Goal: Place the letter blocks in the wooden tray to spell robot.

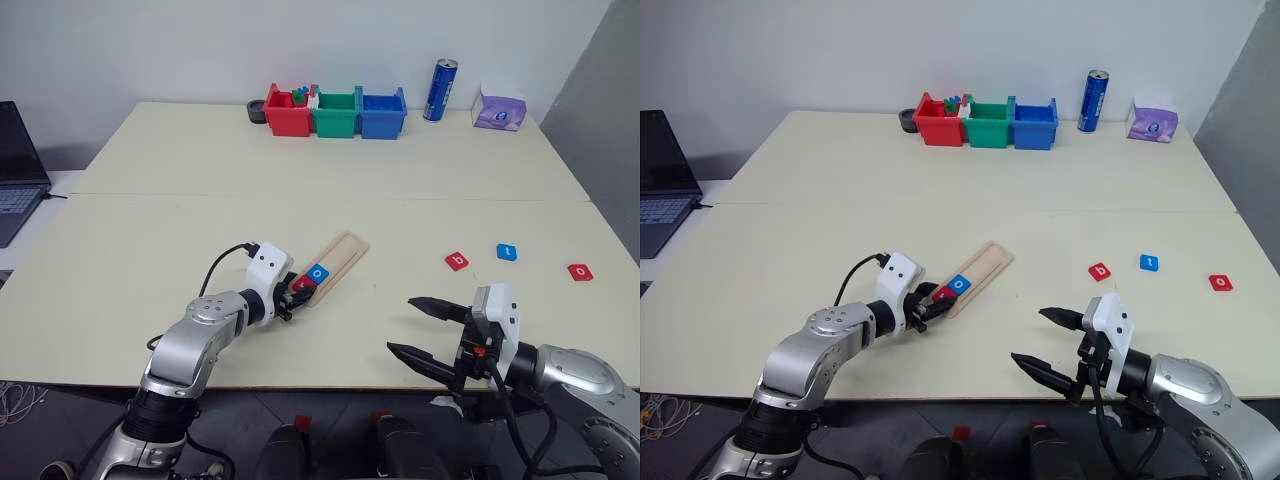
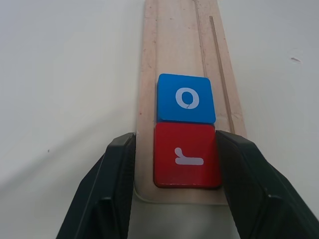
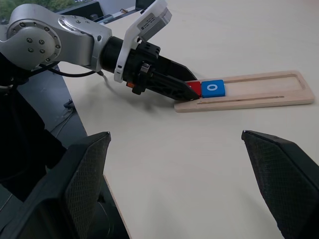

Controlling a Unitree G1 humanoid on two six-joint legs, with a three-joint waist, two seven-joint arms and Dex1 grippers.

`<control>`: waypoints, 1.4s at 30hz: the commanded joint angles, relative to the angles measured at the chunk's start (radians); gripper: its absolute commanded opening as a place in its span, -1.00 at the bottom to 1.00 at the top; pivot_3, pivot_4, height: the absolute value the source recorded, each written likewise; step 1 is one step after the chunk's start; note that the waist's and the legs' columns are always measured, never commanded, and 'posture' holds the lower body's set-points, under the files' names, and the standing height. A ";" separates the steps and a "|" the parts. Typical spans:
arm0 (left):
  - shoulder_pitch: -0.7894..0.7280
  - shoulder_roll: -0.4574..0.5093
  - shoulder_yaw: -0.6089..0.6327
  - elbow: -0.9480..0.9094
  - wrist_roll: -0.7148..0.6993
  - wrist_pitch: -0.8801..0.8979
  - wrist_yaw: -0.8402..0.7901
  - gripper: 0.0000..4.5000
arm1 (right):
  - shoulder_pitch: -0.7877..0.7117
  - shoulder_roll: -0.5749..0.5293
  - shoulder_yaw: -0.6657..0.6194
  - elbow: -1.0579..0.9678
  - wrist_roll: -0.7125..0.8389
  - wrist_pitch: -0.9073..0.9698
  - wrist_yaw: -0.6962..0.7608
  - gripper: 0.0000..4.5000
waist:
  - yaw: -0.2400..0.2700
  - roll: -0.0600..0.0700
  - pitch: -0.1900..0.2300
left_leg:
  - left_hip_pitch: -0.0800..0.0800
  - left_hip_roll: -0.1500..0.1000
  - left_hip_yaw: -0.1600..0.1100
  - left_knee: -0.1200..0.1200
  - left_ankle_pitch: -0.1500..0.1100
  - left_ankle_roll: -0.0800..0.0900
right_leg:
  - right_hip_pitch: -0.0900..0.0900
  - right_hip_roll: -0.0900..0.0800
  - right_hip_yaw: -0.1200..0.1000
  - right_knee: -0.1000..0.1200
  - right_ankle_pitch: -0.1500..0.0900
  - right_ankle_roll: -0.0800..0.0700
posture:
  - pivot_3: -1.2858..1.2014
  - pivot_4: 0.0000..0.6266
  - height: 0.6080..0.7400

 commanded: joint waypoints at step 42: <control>0.066 -0.006 -0.022 -0.063 0.036 -0.088 0.001 0.99 | -0.001 -0.024 0.002 -0.072 0.025 -0.001 0.024 1.00 | 0.000 0.000 0.000 | -0.001 0.000 0.000 0.000 0.000 0.000 | 0.000 0.000 0.000 0.000 0.000 0.000 | 0.03 -0.52 1.00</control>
